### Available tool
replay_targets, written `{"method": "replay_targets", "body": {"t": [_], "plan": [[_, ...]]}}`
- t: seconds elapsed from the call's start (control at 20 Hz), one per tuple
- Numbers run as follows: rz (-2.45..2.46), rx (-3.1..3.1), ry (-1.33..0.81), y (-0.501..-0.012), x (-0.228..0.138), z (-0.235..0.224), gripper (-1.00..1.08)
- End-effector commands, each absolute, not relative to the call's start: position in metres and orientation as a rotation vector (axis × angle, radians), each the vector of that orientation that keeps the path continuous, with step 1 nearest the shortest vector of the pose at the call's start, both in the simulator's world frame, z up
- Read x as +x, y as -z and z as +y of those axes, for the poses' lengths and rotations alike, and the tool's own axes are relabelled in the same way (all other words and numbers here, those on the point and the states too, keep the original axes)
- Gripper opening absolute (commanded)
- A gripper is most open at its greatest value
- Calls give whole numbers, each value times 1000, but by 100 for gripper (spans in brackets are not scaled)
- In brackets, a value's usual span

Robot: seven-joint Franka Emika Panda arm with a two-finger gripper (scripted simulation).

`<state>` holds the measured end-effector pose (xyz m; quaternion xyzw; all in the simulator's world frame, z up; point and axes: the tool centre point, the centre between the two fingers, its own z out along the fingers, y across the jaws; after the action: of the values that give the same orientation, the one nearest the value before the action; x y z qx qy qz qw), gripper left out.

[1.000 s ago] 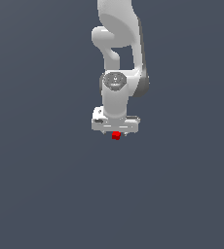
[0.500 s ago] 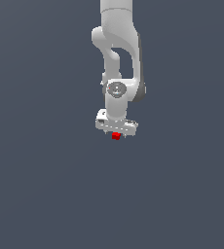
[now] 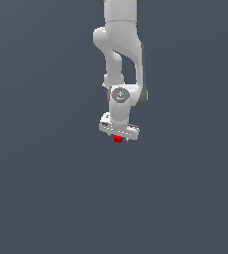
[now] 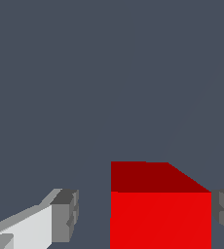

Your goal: Pick up the red cube and move it to a goal position.

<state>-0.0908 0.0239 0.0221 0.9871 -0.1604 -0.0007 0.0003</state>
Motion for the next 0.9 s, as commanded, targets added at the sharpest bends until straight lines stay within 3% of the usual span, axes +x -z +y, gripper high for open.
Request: {"method": "replay_targets", "body": {"t": [0.0,0.05,0.85], "plan": [[-512,3099,0,-20,-91,25,100],[-512,3099,0,-20,-91,25,-100],[-512,3100,-1,-29,-91,23,-100]]}}
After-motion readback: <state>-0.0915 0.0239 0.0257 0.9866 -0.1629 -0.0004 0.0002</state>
